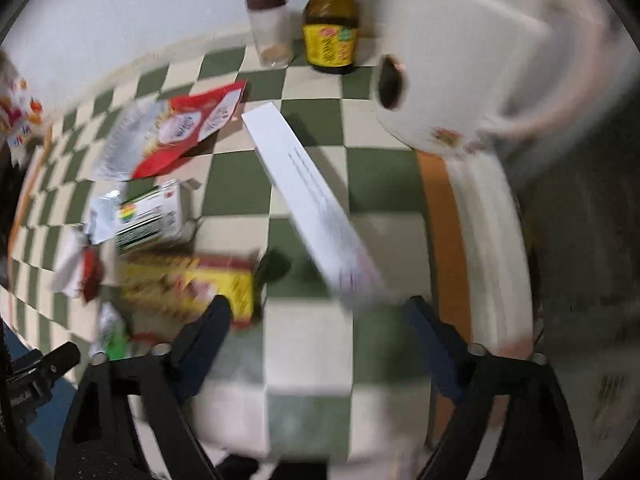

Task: Collect trash
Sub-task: 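Grasp the yellow-red medicine box with the left tool while the right tool grasps the long white box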

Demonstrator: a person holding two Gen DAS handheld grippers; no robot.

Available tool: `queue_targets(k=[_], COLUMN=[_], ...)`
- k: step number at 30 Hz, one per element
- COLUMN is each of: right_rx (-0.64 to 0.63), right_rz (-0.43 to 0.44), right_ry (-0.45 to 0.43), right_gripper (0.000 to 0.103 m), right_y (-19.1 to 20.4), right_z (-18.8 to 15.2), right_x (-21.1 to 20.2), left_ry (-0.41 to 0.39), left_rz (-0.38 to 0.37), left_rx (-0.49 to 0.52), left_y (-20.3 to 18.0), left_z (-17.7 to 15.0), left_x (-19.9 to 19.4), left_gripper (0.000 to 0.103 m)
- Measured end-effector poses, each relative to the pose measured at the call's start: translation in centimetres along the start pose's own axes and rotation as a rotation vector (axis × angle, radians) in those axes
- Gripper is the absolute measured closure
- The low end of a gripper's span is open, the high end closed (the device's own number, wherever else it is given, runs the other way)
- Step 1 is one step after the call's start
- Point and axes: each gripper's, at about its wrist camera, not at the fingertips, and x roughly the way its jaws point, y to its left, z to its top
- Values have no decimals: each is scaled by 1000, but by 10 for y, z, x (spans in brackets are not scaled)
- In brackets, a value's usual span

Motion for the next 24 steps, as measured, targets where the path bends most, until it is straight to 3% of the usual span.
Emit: queue_targets(k=[3,4,5,6,8,11,14,17,19,23,24], right_rx=[-67,-81,-99,-105,-104,-64,-7,37,59,36,35], right_rz=[-1,4,20,29,32,28,25,17,26,14,22], right_ry=[32,38,53,63,50,65,79,96,113,143,156], right_gripper=[33,38,41,53,58,62,63,63,63,63,63], right_y=[5,6,8,8,3,-13,-32,-48,-56,-61,-63], right_z=[32,39,46,49,52,42,24,6,-5,-22,-27], right_x=[37,45,57,62,67,67,62,60,61,64,66], left_ry=[124,167,202,240,282,285,265,253,206,116,91], left_rz=[-169,-216,-253,-290,-332,-328,-261,-170,-101,-31,-14], left_rx=[-157,-212,-263,-328,-431,-547,-597,-521,-395,-159,-60], left_y=[-18,-21,-24,-27,-28,-32,-39,-58,-75,-103,-112], left_z=[12,13,14,14,13,14,16,20,22,21,19], left_x=[28,37,44,51,60,66,64,57,47,31,26], left_gripper=[4,10,17,19,19,19,19,20,25,31,31])
